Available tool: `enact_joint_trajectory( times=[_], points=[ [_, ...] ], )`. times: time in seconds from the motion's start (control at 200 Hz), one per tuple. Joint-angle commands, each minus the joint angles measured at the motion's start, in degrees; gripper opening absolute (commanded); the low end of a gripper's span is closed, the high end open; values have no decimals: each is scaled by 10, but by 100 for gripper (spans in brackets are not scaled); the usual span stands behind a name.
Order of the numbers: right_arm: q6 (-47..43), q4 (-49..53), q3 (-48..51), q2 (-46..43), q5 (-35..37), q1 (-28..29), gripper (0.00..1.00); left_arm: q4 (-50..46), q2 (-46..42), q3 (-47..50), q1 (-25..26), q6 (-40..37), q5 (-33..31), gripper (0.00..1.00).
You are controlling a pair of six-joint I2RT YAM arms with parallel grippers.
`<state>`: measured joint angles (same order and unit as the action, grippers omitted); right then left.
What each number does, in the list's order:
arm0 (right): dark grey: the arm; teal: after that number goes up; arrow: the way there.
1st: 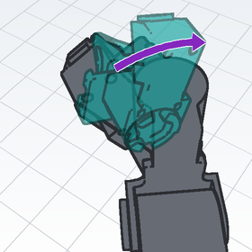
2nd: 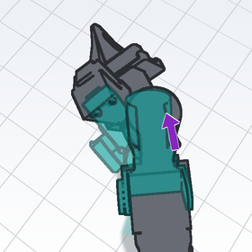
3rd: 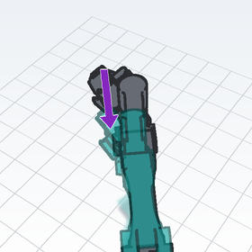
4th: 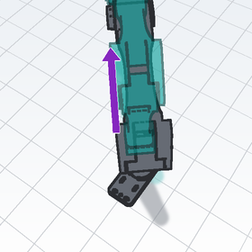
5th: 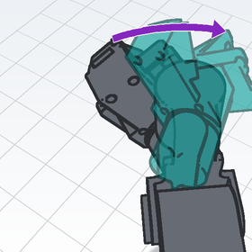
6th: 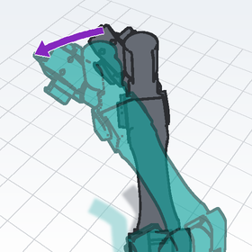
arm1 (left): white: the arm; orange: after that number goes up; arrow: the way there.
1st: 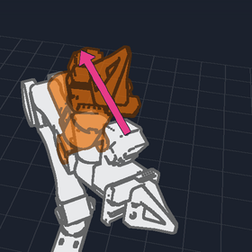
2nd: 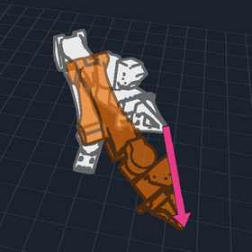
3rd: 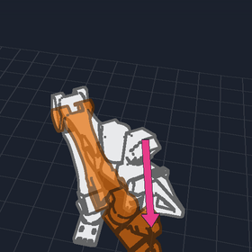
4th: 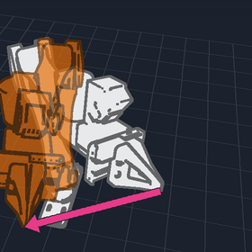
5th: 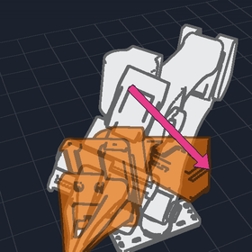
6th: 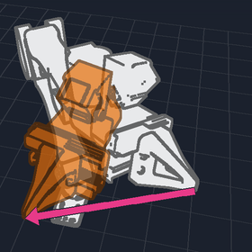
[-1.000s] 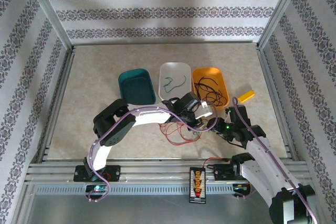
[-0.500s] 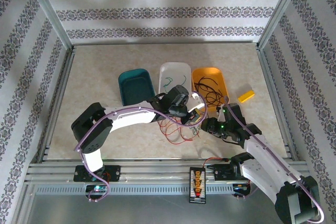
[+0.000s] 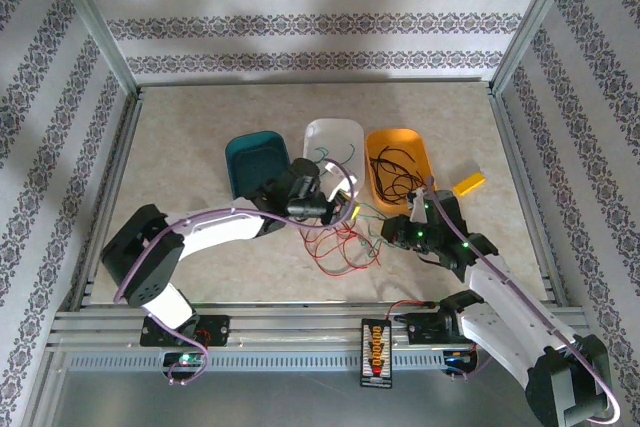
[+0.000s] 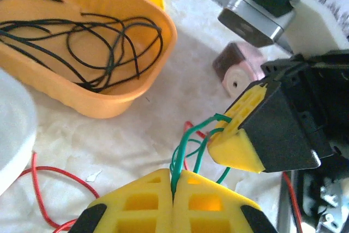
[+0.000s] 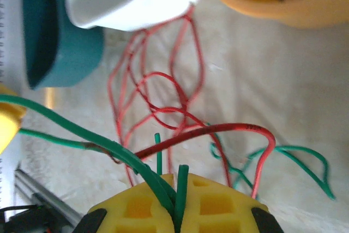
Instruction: Untangle the cables
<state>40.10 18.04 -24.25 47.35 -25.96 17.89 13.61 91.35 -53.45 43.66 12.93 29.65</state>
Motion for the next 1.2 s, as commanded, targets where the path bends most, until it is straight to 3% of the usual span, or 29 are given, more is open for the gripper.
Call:
enact_joint_trajectory(
  times=[0.0, 0.175, 0.265, 0.355, 0.54, 0.775, 0.83, 0.915, 0.96, 1.055, 1.194],
  points=[
    [14, 129, 31, 17, 110, -27, 0, 80, -67, 19, -76, 65, -45, 0],
    [5, 115, 29, 21, 91, -28, 0, 64, -85, 24, -82, 54, -41, 0],
    [4, 102, 27, 1, 76, -26, 38, 68, -88, 20, -83, 60, -34, 0],
    [9, 106, 25, -34, 91, -26, 51, 78, -94, 16, -88, 72, -31, 0],
    [19, 128, 28, -95, 129, -29, 56, 58, -82, -10, -116, 96, -80, 0],
    [12, 116, 20, -74, 102, -29, 57, -14, 30, -104, -130, 82, -170, 0],
    [10, 114, 18, -68, 95, -26, 57, -14, 55, -121, -133, 84, -188, 12],
    [5, 115, 16, -61, 84, -20, 57, -9, 85, -144, -134, 73, -201, 44],
    [3, 117, 16, -56, 80, -16, 57, -5, 93, -154, -133, 64, -190, 53],
    [-3, 121, 16, -37, 76, -7, 57, 14, 88, -155, -127, 36, -138, 63],
    [0, 120, 14, 0, 102, 2, 56, -12, 53, -132, -98, -21, -82, 65]
  ],
)
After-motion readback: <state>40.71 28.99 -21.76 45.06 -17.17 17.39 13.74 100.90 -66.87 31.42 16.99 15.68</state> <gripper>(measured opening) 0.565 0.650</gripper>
